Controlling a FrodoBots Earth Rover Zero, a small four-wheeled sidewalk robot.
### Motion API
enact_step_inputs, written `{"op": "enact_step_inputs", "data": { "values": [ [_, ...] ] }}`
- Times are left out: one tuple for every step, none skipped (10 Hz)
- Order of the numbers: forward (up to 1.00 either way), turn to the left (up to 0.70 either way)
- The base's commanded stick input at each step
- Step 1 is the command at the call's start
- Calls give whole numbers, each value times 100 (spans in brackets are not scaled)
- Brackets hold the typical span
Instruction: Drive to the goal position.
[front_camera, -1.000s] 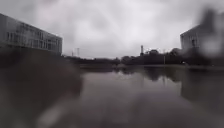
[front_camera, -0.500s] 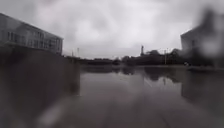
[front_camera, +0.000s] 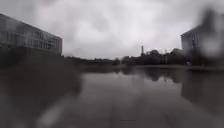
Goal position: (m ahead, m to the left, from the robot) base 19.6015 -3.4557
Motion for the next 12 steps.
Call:
{"op": "enact_step_inputs", "data": {
  "values": [
    [70, 0],
    [70, 0],
    [70, 0],
    [70, 0],
    [70, 0],
    [70, 0],
    [70, 0],
    [70, 0],
    [70, 0],
    [70, 0],
    [70, 0],
    [70, 0]
  ]
}}
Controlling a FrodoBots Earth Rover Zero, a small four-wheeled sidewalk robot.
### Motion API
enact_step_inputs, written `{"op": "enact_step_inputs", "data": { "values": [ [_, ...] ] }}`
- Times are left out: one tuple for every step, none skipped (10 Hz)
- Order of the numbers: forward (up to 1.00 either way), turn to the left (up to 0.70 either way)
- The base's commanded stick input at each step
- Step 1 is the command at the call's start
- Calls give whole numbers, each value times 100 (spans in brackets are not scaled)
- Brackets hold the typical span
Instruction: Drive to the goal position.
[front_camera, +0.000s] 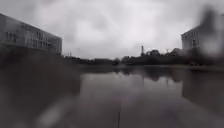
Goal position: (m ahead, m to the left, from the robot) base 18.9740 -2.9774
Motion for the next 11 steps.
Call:
{"op": "enact_step_inputs", "data": {
  "values": [
    [70, 0],
    [70, 0],
    [70, 0],
    [70, 0],
    [70, 0],
    [70, 0],
    [70, 0],
    [70, 0],
    [70, 0],
    [70, 0],
    [70, 0]
  ]
}}
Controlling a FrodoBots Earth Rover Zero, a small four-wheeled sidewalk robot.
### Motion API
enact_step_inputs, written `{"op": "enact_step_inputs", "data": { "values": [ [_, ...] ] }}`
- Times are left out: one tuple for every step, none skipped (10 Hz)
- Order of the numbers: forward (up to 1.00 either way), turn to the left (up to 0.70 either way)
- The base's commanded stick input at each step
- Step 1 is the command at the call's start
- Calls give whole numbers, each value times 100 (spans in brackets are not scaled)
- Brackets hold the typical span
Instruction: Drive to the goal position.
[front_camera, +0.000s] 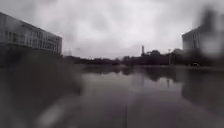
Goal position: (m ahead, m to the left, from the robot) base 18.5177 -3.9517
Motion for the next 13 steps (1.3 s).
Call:
{"op": "enact_step_inputs", "data": {
  "values": [
    [70, 0],
    [70, 0],
    [70, 0],
    [70, 0],
    [70, 0],
    [70, 0],
    [70, 0],
    [70, 0],
    [70, 0],
    [70, 0],
    [70, 0],
    [70, 0],
    [70, 0]
  ]
}}
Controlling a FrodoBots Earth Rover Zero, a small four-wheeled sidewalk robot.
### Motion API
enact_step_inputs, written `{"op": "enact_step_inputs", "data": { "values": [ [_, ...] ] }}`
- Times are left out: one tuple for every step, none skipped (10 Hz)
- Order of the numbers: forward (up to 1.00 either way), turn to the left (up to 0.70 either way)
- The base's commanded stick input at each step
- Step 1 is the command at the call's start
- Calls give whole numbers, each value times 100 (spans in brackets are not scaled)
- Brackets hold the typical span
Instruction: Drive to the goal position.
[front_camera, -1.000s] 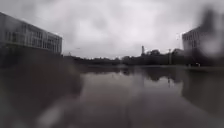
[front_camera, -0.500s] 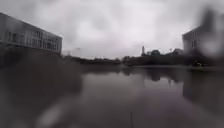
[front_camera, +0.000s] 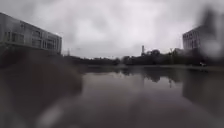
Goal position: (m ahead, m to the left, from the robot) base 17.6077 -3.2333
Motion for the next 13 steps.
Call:
{"op": "enact_step_inputs", "data": {
  "values": [
    [70, 0],
    [70, 0],
    [70, -12],
    [70, -34],
    [70, -31],
    [70, -1],
    [70, 0],
    [70, 0],
    [70, 0],
    [70, 0],
    [70, 0],
    [70, 0],
    [70, 0]
  ]
}}
